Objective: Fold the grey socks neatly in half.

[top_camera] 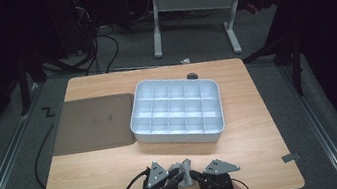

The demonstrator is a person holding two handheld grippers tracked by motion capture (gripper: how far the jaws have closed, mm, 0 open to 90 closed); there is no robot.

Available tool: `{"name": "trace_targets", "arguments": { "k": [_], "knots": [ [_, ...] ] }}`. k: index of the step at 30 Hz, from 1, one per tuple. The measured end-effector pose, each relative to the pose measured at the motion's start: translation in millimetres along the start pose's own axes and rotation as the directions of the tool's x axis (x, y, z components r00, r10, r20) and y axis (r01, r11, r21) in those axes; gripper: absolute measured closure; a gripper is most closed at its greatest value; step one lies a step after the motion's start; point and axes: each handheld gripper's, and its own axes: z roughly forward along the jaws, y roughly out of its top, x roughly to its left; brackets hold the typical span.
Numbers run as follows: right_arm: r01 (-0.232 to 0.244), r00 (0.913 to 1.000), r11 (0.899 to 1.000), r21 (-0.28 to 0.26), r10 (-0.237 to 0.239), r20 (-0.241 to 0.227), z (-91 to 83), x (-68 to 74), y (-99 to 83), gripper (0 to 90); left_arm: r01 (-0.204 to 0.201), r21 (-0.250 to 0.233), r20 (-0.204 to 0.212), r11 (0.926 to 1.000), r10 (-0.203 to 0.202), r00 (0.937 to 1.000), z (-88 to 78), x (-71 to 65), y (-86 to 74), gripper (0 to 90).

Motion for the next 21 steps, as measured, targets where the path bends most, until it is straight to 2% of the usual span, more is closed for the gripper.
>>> {"name": "trace_targets", "arguments": {
  "k": [4, 8, 11, 14, 17, 19, 21],
  "knots": [
    [0.002, 1.0000, 1.000, 0.002, -0.002, 0.000, 0.5, 0.5, -0.3, 90.0, 0.029, -0.022, -0.018, 0.9993, -0.029, 0.9994, -11.4, 8.9, 0.8, 66.9],
    [0.002, 1.0000, 1.000, 0.003, -0.002, 0.002, 0.5, 0.2, -0.3, 90.0, 0.079, 0.017, 0.002, 0.9968, -0.079, 0.9969, -14.9, 20.7, -3.8, 61.5],
    [0.002, 1.0000, 1.000, 0.005, -0.002, 0.002, 0.7, 0.2, -0.4, 90.0, 0.103, 0.013, 0.001, 0.9946, -0.103, 0.9947, -19.9, 25.8, -7.9, 63.3],
    [0.003, 1.0000, 1.000, 0.006, -0.003, 0.002, 0.9, 0.2, -0.6, 89.9, 0.094, -0.024, -0.046, 0.9953, -0.095, 0.9944, -29.3, 28.4, -9.7, 76.0],
    [0.004, 1.0000, 1.000, 0.007, -0.004, 0.002, 1.2, 0.2, -0.9, 89.9, 0.073, 0.033, -0.116, 0.9968, -0.069, 0.9908, -24.6, 29.2, -12.6, 83.1],
    [0.005, 1.0000, 1.000, 0.011, -0.005, 0.004, 1.9, 0.6, -1.1, 89.9, 0.063, 0.079, -0.131, 0.9949, -0.052, 0.9901, -17.5, 27.9, -14.4, 83.9],
    [0.002, 1.0000, 1.000, 0.014, -0.002, 0.006, 2.2, 1.4, -1.1, 89.9, 0.053, 0.104, -0.128, 0.9932, -0.040, 0.9909, -11.7, 24.8, -15.0, 84.1]
  ]
}}
